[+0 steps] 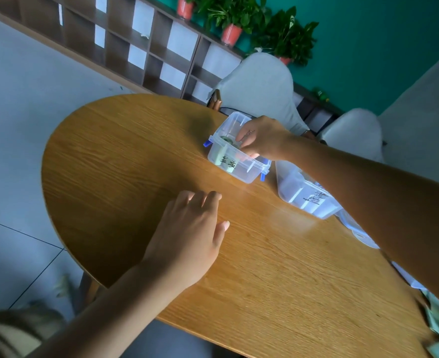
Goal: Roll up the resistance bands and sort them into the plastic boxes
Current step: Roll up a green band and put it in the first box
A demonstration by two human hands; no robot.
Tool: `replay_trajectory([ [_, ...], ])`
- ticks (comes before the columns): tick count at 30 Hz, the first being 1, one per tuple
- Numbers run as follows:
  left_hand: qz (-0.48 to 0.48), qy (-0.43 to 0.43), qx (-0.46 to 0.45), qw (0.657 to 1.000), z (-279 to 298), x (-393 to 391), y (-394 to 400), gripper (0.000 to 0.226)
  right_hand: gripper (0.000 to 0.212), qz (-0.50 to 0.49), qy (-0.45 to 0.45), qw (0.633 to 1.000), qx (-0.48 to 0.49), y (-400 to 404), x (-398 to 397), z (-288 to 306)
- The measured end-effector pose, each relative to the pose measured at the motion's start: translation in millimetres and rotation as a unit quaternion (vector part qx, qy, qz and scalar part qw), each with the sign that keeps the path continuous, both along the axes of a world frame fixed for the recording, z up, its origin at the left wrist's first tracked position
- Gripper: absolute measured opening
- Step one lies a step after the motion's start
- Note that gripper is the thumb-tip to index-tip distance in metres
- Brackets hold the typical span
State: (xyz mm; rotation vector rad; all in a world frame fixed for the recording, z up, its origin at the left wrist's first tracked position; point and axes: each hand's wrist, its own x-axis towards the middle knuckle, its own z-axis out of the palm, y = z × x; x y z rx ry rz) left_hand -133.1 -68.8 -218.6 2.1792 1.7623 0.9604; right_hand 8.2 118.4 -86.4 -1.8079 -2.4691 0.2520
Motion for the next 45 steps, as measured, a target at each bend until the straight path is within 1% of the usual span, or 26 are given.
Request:
replay_trajectory([
  [3,0.001,0.003,-0.001,1.000,-1,0,-1,0.050,0.020,0.000,0.037,0.999,-0.025,0,3,-1],
  [6,0.001,-0.007,-0.004,1.000,0,-1,-2,0.051,0.016,0.001,0.049,0.998,-0.037,4,8,-4],
  [11,0.002,-0.001,-0.009,1.000,2,-1,-3,0.050,0.019,-0.002,0.103,0.989,-0.103,7,15,-4],
  [13,0.002,0.004,-0.010,1.000,3,0,-4,0.048,0.018,-0.002,0.103,0.989,-0.108,7,15,-4],
  [21,-0.005,0.001,-0.007,1.000,5,1,-5,0.046,0.020,-0.040,0.103,0.991,-0.080,13,17,-13],
  [29,-0.009,0.002,-0.001,1.000,6,0,-5,0.040,0.024,-0.050,0.095,0.993,-0.051,9,17,-17],
  [35,-0.006,0.010,0.006,1.000,6,2,-4,0.030,0.027,-0.069,0.115,0.991,-0.014,8,21,-10],
  [40,-0.009,0.015,0.011,1.000,6,6,-5,0.029,0.024,-0.055,0.130,0.989,0.046,-3,28,-2],
  [45,-0.019,0.015,0.016,1.000,6,15,-7,0.026,0.024,-0.050,0.156,0.984,0.067,-24,45,4],
])
